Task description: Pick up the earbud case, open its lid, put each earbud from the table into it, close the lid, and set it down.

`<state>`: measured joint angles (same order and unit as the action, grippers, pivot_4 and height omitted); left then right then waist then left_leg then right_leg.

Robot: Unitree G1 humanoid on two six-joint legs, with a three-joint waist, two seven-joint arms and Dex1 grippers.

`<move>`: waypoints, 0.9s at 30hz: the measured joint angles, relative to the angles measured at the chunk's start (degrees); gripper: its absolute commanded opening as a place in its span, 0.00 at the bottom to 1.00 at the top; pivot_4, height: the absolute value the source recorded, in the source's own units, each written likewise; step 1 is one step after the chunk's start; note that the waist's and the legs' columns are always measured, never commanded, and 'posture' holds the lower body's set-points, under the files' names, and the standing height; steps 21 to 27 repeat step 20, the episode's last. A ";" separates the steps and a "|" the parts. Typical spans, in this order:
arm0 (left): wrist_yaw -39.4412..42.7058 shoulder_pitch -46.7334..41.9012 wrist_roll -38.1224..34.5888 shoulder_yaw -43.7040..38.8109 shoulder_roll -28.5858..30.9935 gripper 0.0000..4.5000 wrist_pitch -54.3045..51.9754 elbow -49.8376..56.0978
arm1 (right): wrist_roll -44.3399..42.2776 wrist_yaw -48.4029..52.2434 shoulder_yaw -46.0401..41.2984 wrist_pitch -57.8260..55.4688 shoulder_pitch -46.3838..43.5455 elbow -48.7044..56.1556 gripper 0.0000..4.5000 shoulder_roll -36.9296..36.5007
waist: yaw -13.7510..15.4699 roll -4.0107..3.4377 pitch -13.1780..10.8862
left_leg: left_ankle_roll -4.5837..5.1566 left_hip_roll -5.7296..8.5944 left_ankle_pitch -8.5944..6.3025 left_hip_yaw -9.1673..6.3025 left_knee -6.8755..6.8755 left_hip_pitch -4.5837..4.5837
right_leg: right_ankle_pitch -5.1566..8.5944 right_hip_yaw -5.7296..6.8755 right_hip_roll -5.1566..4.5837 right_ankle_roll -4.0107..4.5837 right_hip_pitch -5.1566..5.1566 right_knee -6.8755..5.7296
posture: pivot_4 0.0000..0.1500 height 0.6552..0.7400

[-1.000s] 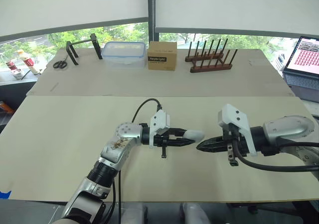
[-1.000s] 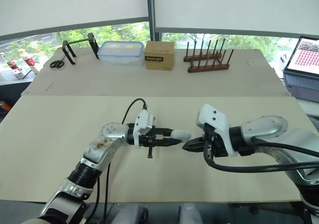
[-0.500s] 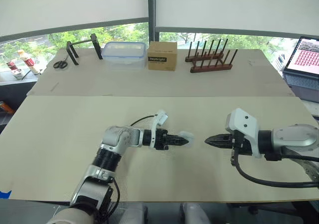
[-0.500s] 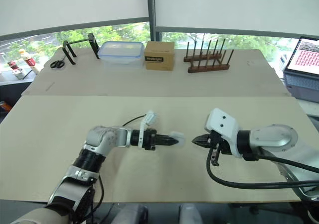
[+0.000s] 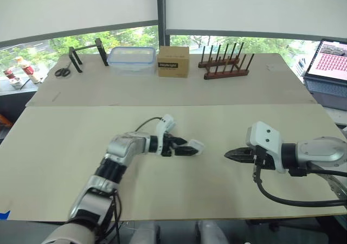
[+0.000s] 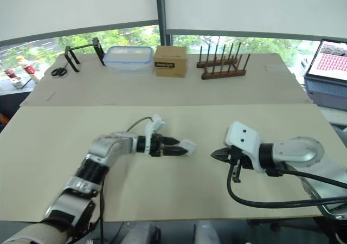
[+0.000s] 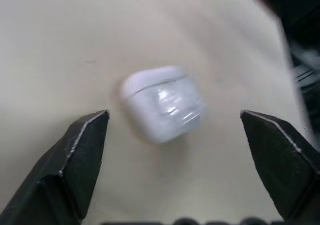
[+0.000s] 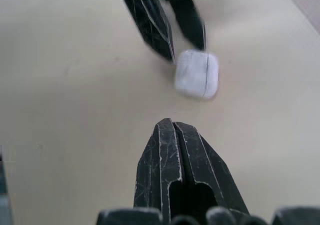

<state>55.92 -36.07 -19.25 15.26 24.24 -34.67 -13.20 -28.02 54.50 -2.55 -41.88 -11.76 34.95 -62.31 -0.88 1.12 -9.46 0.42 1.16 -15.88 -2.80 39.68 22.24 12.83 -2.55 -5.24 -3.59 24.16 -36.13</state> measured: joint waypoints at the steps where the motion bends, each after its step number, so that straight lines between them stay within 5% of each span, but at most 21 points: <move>1: 0.30 0.83 1.20 -0.22 1.42 1.00 2.74 0.90 | 0.31 0.49 0.00 0.38 -0.02 -0.65 0.34 -0.34 | 0.10 0.00 0.00 | 0.00 0.00 0.00 -0.01 0.01 0.05 | 0.00 0.02 -0.01 0.00 0.04 0.01 | 1.00 1.00; 10: 7.82 9.03 1.80 -6.45 13.60 1.00 19.06 15.27 | 2.66 7.19 -1.41 6.73 -0.47 -4.68 0.99 -4.72 | 1.16 -0.01 -0.01 | 0.03 0.04 -0.02 0.05 0.09 0.15 | -0.04 0.06 -0.12 -0.08 0.01 0.11 | 1.00 1.00; 17: 12.03 22.11 -3.61 -12.89 25.29 1.00 10.72 27.60 | 4.27 12.92 -5.89 12.12 1.71 -9.08 0.99 -7.96 | 0.74 -0.03 -0.03 | 0.04 -0.10 -0.02 0.03 0.07 0.08 | -0.02 0.09 -0.06 -0.05 -0.06 0.06 | 1.00 1.00; 27: 11.12 24.48 -4.85 -14.51 26.00 1.00 8.59 30.47 | 4.57 13.37 -6.32 12.93 1.83 -10.24 0.99 -7.97 | 1.00 -0.03 -0.03 | 0.04 -0.09 -0.02 0.04 0.09 0.07 | -0.01 0.10 -0.08 -0.06 -0.07 0.06 | 1.00 1.00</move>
